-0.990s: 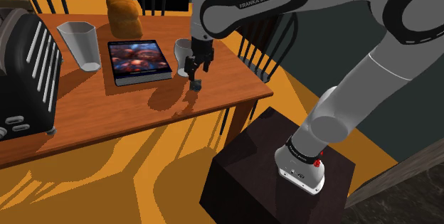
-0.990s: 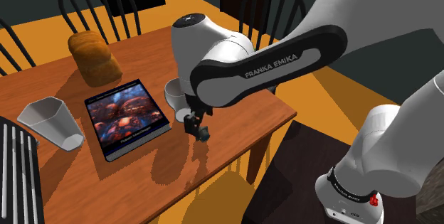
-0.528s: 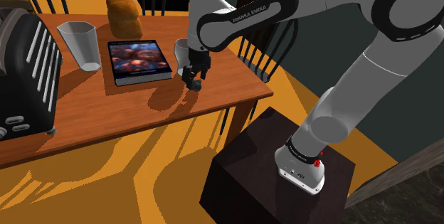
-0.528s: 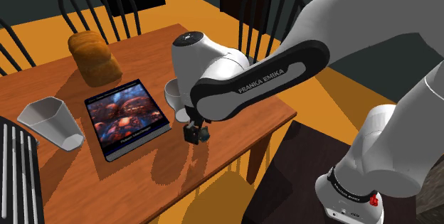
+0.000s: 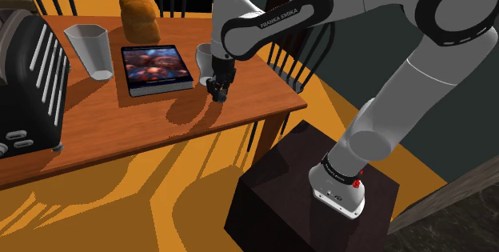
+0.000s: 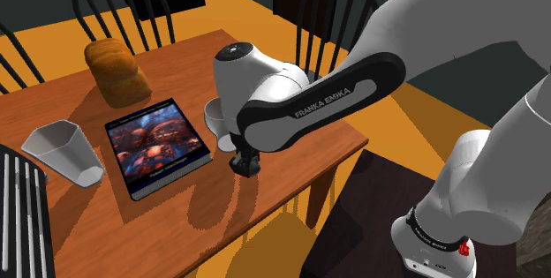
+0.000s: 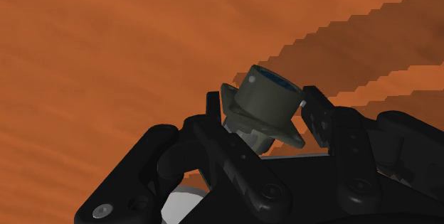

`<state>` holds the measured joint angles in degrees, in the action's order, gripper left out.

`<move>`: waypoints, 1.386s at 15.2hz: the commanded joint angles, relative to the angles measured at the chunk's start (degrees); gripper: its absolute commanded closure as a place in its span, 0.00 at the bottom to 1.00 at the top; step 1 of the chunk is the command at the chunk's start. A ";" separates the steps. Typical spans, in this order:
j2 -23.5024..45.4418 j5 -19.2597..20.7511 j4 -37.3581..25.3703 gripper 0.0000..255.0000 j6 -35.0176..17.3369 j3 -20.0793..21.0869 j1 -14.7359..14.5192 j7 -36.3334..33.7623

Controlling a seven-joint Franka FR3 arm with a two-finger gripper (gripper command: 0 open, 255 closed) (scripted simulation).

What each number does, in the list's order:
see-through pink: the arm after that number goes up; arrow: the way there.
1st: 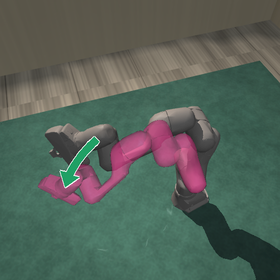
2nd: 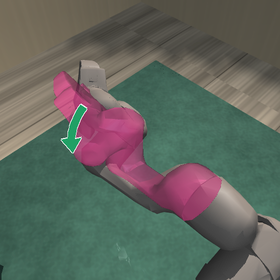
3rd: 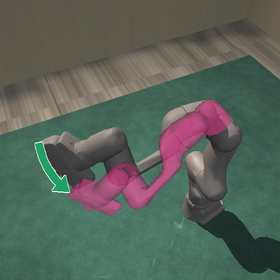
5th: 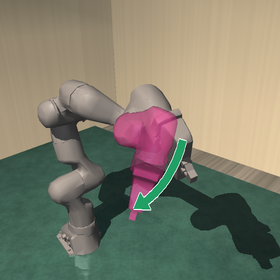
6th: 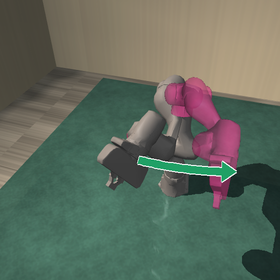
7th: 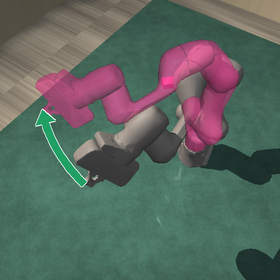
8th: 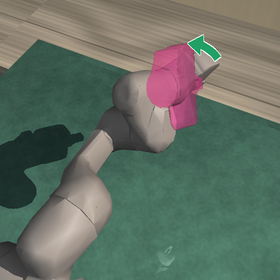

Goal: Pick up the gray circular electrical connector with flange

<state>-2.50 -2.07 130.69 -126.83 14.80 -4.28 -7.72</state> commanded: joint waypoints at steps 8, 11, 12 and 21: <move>-1.66 -0.41 -1.57 1.00 3.18 -0.08 0.01 0.26; -2.75 -0.66 -2.84 1.00 5.52 -0.17 0.03 0.43; -3.09 -0.73 -3.29 1.00 6.29 -0.20 0.03 0.48; -5.13 -1.12 -6.84 1.00 11.83 -0.42 0.08 0.75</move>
